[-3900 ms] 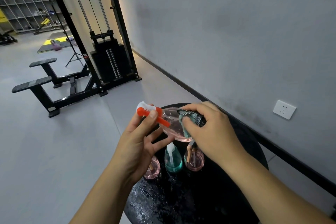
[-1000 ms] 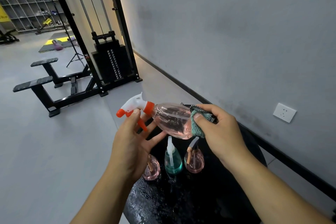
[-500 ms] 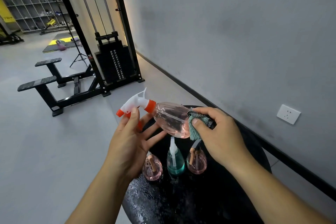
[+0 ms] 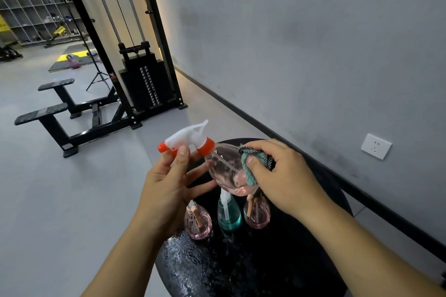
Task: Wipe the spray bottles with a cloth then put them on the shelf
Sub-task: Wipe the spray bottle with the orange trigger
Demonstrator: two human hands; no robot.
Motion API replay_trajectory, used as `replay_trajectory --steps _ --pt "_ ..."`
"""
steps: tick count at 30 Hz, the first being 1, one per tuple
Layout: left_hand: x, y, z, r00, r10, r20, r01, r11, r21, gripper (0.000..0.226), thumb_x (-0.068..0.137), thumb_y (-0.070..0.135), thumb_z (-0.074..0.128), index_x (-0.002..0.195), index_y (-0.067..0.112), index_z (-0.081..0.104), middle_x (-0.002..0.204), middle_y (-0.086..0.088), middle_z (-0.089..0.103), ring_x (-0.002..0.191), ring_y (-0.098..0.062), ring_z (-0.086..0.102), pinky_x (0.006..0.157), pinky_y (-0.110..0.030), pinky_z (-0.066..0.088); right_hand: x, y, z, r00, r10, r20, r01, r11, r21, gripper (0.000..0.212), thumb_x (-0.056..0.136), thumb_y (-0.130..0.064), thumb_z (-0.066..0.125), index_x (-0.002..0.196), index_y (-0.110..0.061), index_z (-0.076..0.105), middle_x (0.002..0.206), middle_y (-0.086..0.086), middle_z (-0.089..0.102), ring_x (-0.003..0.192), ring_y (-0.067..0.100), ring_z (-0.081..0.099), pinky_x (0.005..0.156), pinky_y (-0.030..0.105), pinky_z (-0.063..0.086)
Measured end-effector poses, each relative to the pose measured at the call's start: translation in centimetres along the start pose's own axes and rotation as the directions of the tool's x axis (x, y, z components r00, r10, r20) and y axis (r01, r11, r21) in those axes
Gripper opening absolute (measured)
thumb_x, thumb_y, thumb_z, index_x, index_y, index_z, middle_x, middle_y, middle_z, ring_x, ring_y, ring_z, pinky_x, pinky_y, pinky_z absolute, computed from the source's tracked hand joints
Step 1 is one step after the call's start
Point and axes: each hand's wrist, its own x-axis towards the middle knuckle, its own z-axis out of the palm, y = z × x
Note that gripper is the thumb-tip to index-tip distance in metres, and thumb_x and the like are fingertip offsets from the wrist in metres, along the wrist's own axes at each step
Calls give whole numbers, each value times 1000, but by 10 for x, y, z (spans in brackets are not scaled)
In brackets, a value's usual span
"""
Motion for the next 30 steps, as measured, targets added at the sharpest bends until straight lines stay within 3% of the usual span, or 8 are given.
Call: replay_trajectory --steps 3,7,12,18,24,25,28,30 --pt "-1 -2 2 1000 -15 10 14 999 39 31 107 28 51 129 18 69 125 -15 77 118 -38 74 84 -54 66 -3 -2 2 999 -1 34 2 1000 -9 27 101 -24 62 126 -31 69 118 -25 60 110 -12 55 80 -3 42" --pt "-4 -6 7 999 -7 35 3 995 101 34 108 26 49 136 15 65 126 -14 76 118 -37 73 85 -53 66 -7 -11 4 996 -56 73 58 998 -15 27 102 -23 59 124 -36 67 119 -28 56 115 -11 52 88 5 46" --pt "-3 -1 8 999 26 -40 -25 999 22 30 107 27 50 130 19 68 123 -13 78 114 -36 75 82 -52 66 2 1 -1 995 99 9 -99 993 69 24 102 -23 60 122 -32 70 115 -19 65 94 -11 64 64 1 48" --pt "-5 -5 13 999 6 -32 -4 999 52 30 109 26 49 131 17 68 122 -14 78 116 -35 75 85 -54 65 -4 -5 8 999 -32 -15 32 999 28 26 100 -18 62 121 -33 70 118 -24 61 111 -13 55 86 -2 42" --pt "-4 0 12 995 24 -92 -29 998 -51 33 108 29 50 136 18 64 125 -12 78 115 -36 75 83 -55 65 -1 3 3 992 117 -50 -110 985 130 25 102 -18 61 124 -27 70 117 -15 64 87 -17 62 53 3 47" --pt "-5 0 13 995 22 -95 -28 998 -60 32 109 29 49 136 19 63 125 -12 78 115 -35 75 84 -56 65 -2 2 4 993 102 -57 -94 987 132 26 102 -18 61 125 -28 70 117 -17 63 92 -15 62 56 5 49" --pt "-5 -2 15 996 15 -92 -20 998 -53 29 109 30 49 131 22 65 125 -12 78 115 -35 75 87 -59 63 -5 -3 7 999 -7 -32 9 997 78 29 102 -19 61 125 -34 69 120 -25 59 112 -12 55 86 8 52" --pt "-6 -1 15 996 16 -85 -20 999 -45 29 108 31 51 130 22 67 126 -12 77 116 -36 75 87 -59 63 -5 -5 7 999 -42 1 42 997 66 30 102 -21 62 125 -38 69 121 -28 57 117 -12 53 90 7 50"
